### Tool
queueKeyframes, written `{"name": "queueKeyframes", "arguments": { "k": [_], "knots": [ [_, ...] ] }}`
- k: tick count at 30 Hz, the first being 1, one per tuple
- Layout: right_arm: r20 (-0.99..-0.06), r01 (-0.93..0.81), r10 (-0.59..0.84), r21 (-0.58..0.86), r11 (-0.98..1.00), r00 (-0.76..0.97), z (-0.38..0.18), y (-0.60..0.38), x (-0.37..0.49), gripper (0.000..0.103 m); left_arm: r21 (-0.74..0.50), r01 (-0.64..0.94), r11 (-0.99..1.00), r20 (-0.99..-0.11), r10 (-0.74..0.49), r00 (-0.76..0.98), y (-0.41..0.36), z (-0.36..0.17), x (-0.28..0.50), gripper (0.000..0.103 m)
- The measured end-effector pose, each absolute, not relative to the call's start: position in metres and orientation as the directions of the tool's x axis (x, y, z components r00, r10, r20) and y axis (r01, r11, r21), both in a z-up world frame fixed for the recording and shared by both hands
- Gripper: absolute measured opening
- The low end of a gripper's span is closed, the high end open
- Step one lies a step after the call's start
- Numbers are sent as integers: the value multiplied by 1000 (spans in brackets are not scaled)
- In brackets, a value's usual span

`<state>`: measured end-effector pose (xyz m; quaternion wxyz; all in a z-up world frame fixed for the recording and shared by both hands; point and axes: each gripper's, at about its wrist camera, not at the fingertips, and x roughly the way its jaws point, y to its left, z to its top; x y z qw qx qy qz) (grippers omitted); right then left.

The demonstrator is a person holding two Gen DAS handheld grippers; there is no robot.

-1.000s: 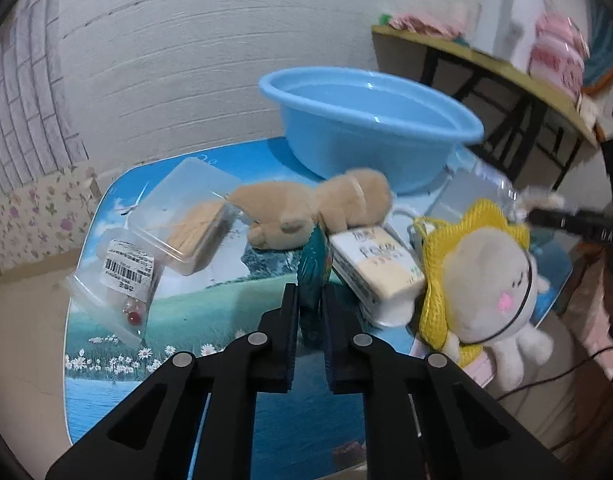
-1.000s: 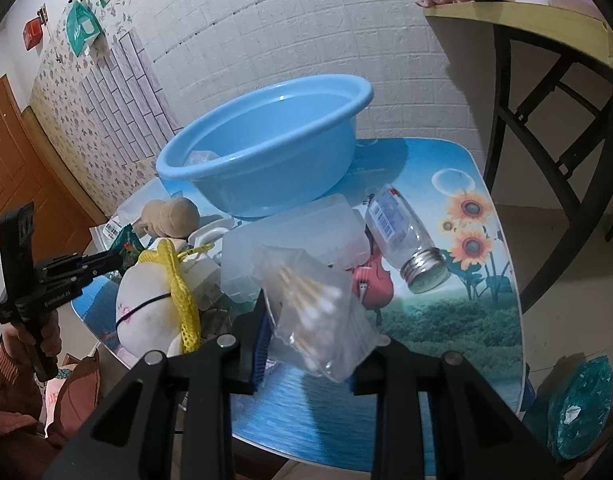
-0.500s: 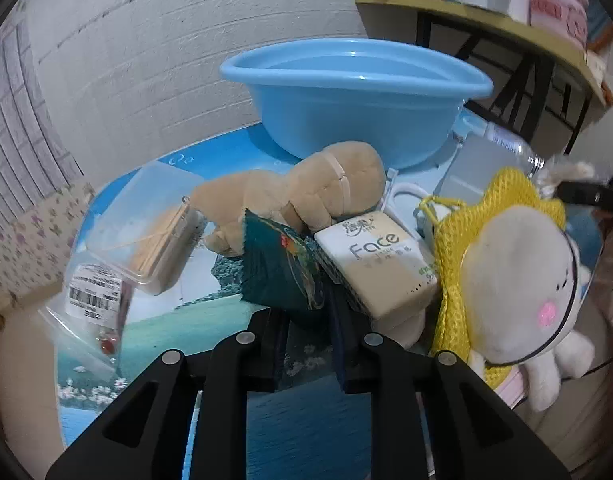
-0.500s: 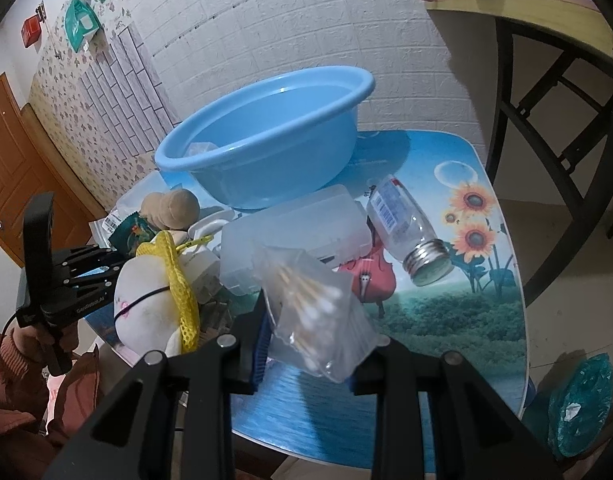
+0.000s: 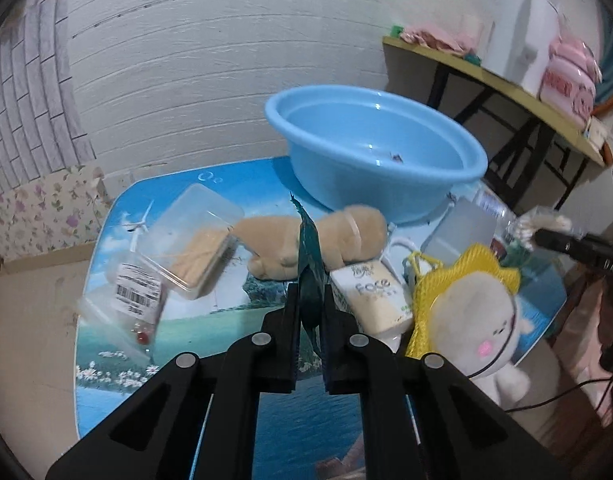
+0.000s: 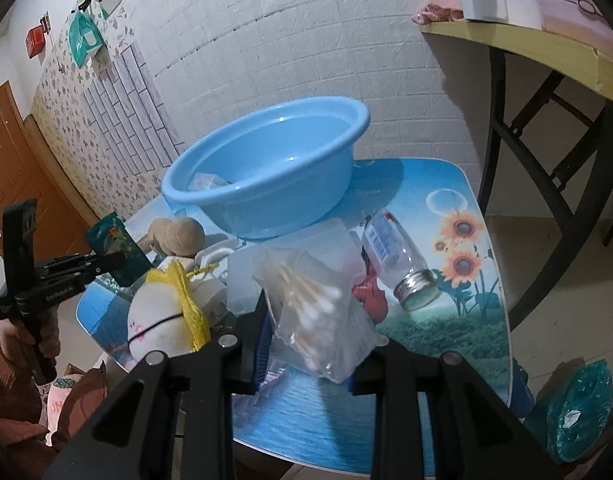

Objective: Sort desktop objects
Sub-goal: 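Carry the green pouch and swab bag over the basin and release both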

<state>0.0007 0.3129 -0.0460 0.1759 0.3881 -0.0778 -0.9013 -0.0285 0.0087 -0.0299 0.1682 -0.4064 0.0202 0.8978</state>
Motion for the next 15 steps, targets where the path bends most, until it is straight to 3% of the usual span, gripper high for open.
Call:
{"name": "queueKeyframes", "arguments": {
  "k": [15],
  "knots": [
    [-567, 361, -457, 280, -889, -685, 6, 293, -22, 27, -86, -349, -933, -719, 301, -627, 49, 17, -57, 7]
  ]
}}
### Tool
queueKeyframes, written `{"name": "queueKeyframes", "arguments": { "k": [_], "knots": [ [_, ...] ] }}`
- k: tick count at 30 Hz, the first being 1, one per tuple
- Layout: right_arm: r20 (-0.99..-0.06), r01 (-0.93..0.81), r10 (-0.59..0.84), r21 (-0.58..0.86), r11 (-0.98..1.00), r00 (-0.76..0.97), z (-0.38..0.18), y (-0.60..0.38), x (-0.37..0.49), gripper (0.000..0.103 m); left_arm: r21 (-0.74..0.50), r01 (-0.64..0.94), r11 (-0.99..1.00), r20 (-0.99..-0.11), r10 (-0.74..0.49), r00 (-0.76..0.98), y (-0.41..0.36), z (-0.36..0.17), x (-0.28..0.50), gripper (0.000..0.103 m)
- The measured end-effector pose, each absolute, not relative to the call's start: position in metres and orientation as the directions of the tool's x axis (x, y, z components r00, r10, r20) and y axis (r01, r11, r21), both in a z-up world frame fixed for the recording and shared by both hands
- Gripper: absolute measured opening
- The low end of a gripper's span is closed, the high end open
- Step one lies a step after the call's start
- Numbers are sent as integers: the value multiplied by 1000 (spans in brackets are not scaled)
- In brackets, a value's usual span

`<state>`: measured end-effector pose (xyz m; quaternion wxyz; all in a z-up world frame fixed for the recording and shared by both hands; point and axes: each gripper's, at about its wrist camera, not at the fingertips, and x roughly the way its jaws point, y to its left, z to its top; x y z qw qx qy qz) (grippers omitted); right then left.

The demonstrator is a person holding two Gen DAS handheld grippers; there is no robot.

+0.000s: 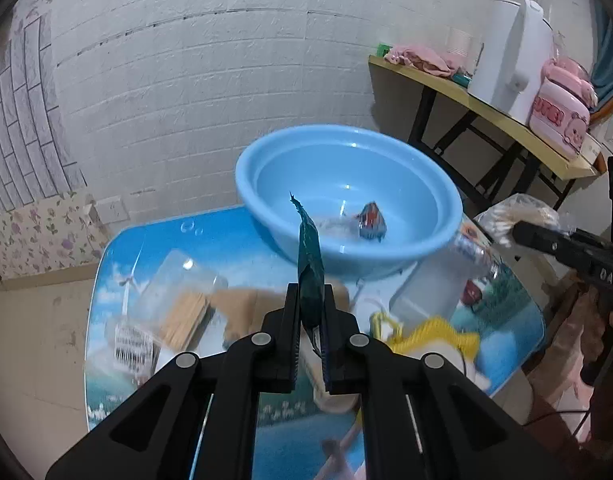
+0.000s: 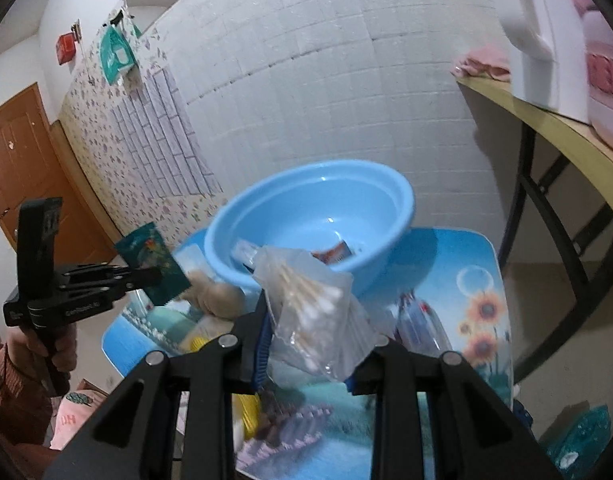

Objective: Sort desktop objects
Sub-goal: 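Carry the green pouch and swab bag over the basin and release both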

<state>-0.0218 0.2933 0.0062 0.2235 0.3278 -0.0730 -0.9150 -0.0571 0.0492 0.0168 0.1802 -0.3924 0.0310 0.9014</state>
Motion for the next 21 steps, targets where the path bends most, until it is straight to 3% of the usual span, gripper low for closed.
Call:
{"name": "queueKeyframes", "arguments": {
  "k": [12, 21],
  "knots": [
    [-552, 426, -505, 277, -861, -663, 9, 276, -67, 27, -78, -418, -905, -702, 348, -622, 99, 29, -99, 7],
    [-570, 409, -506, 300, -862, -647, -4, 276, -99, 27, -71, -461, -884, -736, 359, -574, 124, 12, -125, 8]
  ]
}}
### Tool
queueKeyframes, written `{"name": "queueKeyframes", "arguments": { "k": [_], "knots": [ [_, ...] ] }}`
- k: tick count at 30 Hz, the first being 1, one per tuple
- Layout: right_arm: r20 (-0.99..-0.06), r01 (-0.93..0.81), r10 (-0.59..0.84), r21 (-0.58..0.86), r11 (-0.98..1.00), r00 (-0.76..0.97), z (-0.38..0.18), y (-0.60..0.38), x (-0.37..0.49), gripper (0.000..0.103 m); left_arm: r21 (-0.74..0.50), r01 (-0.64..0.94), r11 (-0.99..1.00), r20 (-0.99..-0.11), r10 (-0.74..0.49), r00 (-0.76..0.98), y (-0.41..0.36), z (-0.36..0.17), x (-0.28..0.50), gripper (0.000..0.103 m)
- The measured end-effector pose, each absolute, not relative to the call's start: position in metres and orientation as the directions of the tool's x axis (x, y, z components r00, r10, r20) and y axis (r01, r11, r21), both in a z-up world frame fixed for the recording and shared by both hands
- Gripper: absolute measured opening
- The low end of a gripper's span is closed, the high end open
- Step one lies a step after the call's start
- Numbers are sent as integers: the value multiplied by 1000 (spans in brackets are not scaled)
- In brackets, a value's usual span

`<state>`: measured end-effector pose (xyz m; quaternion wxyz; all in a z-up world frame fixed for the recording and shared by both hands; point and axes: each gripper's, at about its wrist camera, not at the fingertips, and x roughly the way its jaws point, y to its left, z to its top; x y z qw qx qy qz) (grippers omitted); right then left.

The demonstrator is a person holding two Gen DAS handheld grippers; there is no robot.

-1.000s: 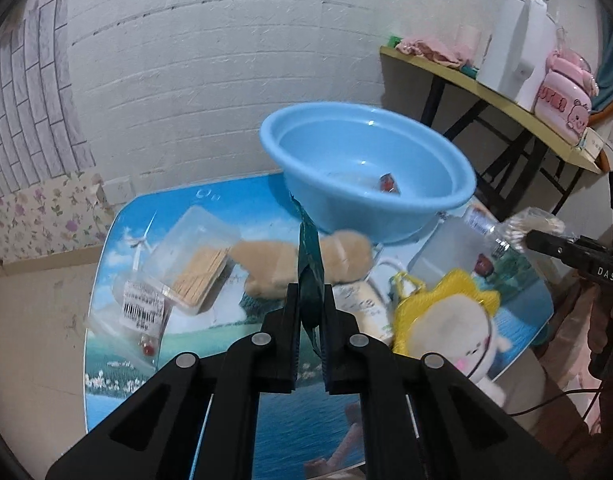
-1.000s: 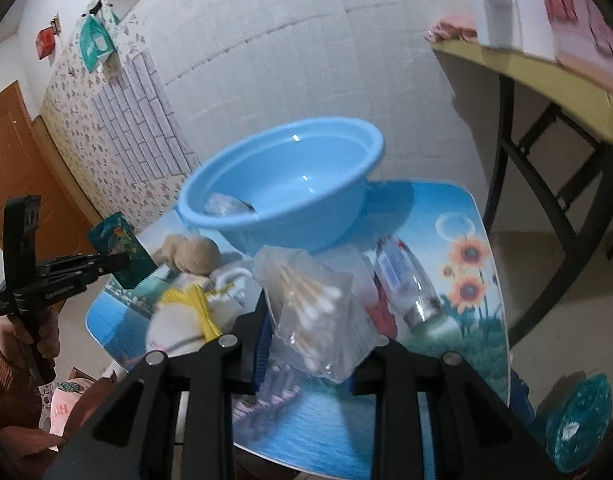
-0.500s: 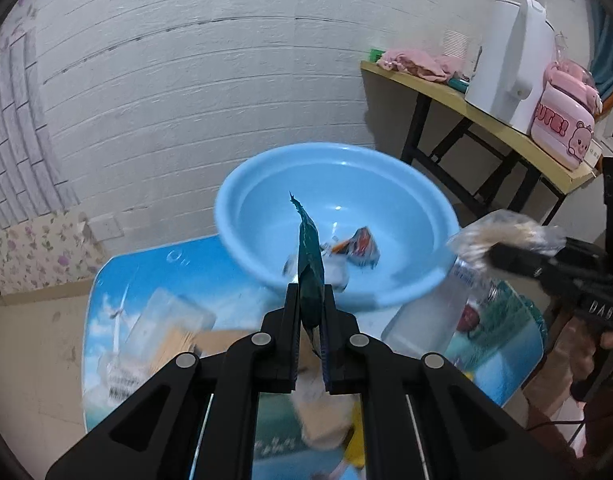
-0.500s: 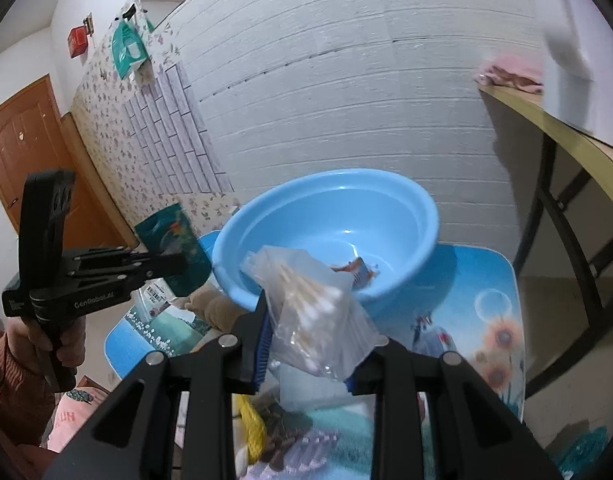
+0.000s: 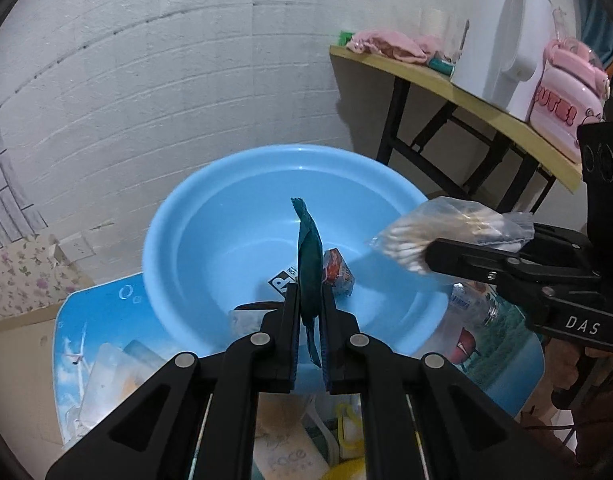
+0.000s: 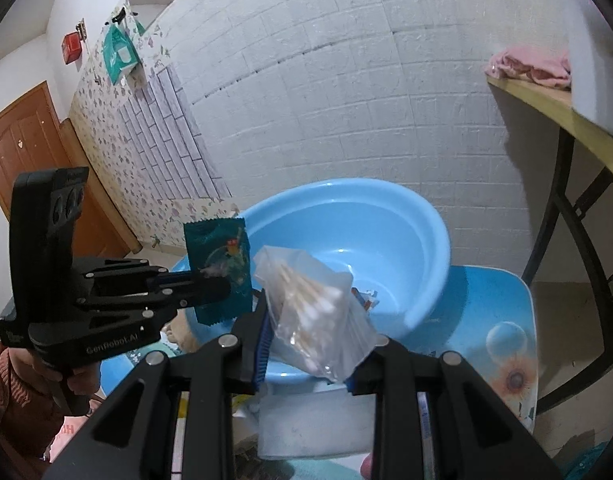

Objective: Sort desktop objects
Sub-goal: 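Carry the green pouch and swab bag over the basin and release both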

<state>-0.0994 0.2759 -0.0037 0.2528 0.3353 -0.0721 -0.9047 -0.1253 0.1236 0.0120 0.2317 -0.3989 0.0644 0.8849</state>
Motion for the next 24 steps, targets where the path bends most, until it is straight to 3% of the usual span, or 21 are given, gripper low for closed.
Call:
{"name": "queueKeyframes", "arguments": {
  "k": [2, 4, 6, 9, 11, 13, 15, 24],
  "knots": [
    [-582, 411, -506, 300, -861, -636, -8, 272, -107, 27, -72, -464, -883, -736, 361, -573, 125, 9, -127, 20],
    [-590, 411, -505, 299, -861, -629, -10, 268, -111, 28, -80, -469, -880, -731, 372, -572, 124, 9, -127, 52],
    [-608, 398, -489, 291, -870, -626, -13, 264, -116, 30, -75, -463, -883, -724, 367, -583, 120, 9, -125, 73],
    [-618, 380, -463, 272, -884, -635, -14, 259, -116, 31, -58, -438, -897, -717, 343, -606, 111, 11, -121, 83],
    [-627, 366, -444, 260, -894, -640, -13, 257, -113, 37, -49, -399, -916, -718, 310, -623, 101, 10, -119, 94],
    [-635, 342, -416, 244, -908, -651, -12, 258, -111, 53, -48, -367, -929, -718, 287, -634, 92, 10, -118, 99],
    [-633, 324, -401, 240, -915, -663, -10, 261, -106, 62, -47, -321, -946, -725, 254, -640, 81, 9, -115, 100],
    [-643, 255, -348, 236, -938, -683, -6, 278, -82, 64, -54, -207, -977, -727, 180, -662, 37, 1, -90, 102]
  ]
}}
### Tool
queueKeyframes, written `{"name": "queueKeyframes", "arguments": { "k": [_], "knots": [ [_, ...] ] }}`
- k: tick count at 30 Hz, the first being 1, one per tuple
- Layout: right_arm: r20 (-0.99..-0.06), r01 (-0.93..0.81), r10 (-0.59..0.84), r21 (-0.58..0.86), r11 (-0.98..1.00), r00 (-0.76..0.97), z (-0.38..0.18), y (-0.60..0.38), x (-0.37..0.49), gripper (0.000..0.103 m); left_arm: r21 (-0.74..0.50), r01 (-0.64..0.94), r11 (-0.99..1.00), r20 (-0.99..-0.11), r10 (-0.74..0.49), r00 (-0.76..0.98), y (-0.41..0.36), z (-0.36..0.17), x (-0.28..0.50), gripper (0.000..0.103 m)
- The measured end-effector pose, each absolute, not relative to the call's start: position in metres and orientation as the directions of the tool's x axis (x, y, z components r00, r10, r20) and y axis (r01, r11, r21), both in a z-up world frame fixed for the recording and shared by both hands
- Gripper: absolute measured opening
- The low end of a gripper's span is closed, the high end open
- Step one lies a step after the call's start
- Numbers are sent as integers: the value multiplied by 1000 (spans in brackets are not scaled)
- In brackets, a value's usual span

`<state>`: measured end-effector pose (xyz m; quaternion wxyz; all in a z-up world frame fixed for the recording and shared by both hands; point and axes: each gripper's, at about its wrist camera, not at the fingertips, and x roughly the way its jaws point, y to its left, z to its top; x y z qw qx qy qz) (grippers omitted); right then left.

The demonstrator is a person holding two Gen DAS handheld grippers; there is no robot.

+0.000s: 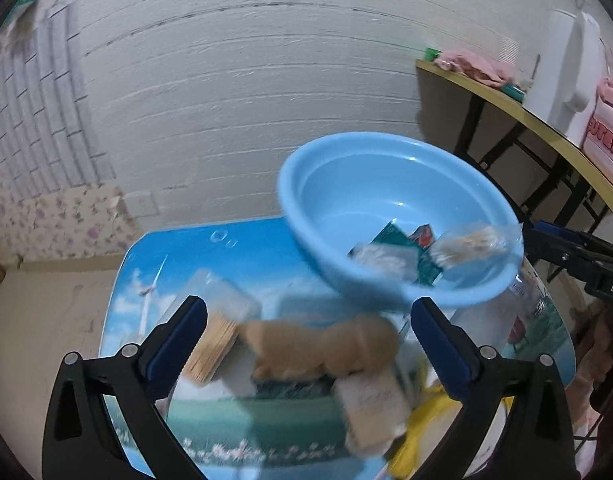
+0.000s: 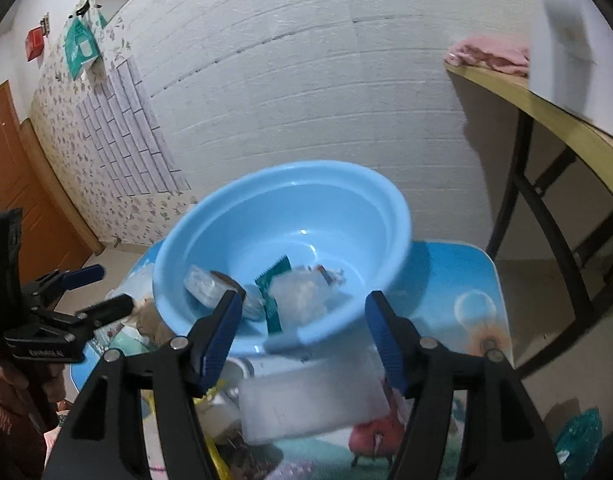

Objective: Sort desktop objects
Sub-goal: 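Carry the green pouch and swab bag over the basin and release both, then grasp the glass jar with the right gripper while the left approaches the candy bag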

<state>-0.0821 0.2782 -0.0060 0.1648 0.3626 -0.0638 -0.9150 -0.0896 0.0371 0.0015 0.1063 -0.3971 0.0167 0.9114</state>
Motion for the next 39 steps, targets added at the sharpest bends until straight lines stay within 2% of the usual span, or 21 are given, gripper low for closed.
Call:
{"name": "queueKeyframes", "arguments": {
  "k": [9, 14, 21, 26, 39],
  "knots": [
    [-660, 170, -255, 191, -967, -707, -12, 299, -52, 64, -69, -167, -984, -731, 163, -663, 2, -13, -55, 102],
    [-663, 122, -187, 143, -982, -725, -22, 321, -38, 64, -40, -123, -992, -739, 112, -664, -26, -28, -38, 102],
    [-727, 60, -119, 106, -992, -676, -61, 343, -35, 64, 5, -36, -999, -763, 20, -646, -65, -53, -22, 102],
    [-741, 83, -104, 65, -994, -663, -77, 339, -37, 64, 13, 4, -1000, -759, -13, -651, -86, -60, -20, 102],
    [-739, 151, -120, 25, -988, -663, -80, 327, -54, 64, 72, -9, -997, -770, -50, -637, -93, -81, -53, 102]
  ]
}}
